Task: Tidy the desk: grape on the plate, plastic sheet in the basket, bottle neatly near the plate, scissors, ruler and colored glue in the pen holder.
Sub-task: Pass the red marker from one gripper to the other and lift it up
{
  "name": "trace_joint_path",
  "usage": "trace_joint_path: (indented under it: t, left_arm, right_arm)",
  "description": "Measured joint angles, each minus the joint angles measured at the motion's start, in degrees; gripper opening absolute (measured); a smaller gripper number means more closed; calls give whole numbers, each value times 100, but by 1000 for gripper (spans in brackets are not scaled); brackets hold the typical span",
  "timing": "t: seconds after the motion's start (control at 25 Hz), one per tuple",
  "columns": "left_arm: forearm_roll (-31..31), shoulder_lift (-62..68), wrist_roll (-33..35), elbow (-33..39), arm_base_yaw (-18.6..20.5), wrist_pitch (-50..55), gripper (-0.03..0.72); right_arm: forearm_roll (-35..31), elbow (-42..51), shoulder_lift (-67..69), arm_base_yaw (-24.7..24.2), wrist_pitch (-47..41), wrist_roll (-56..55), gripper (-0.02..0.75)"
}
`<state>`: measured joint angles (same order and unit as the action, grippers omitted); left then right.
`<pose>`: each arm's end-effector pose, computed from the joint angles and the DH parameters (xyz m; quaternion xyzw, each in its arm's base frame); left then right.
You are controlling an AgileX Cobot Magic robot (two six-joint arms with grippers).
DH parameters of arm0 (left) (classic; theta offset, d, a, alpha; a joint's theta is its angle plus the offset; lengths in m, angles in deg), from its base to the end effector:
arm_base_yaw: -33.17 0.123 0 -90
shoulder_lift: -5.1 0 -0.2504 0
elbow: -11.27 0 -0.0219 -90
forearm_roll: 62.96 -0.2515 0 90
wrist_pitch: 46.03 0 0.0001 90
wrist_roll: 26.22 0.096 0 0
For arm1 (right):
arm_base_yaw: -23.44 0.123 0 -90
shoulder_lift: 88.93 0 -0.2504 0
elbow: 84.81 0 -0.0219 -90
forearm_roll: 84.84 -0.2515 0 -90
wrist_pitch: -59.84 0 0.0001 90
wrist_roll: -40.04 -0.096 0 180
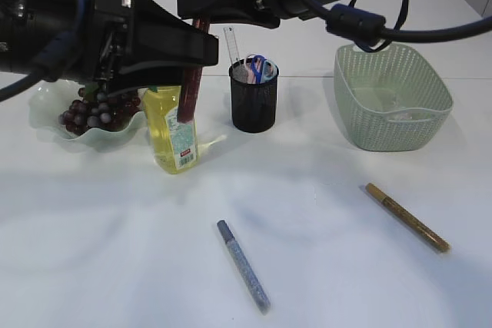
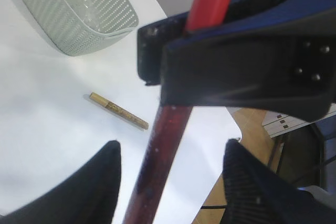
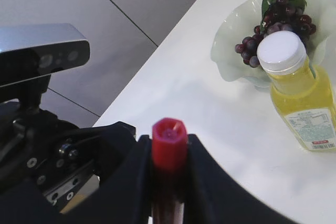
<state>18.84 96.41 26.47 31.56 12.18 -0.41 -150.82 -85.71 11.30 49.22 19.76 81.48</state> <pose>0.2617 -0.1732 0.2673 0.1590 0.8068 -0.4875 0.2936 0.3037 0.2094 0.3135 -0.2113 0.8042 0.4293 0.3527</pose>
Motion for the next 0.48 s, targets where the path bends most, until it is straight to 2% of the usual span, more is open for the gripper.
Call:
trace_joint_path:
  t: [0.48]
  left_arm:
    - [2,0,0,0,0,0,465]
  right_arm:
    - [12,0,0,0,0,14,164]
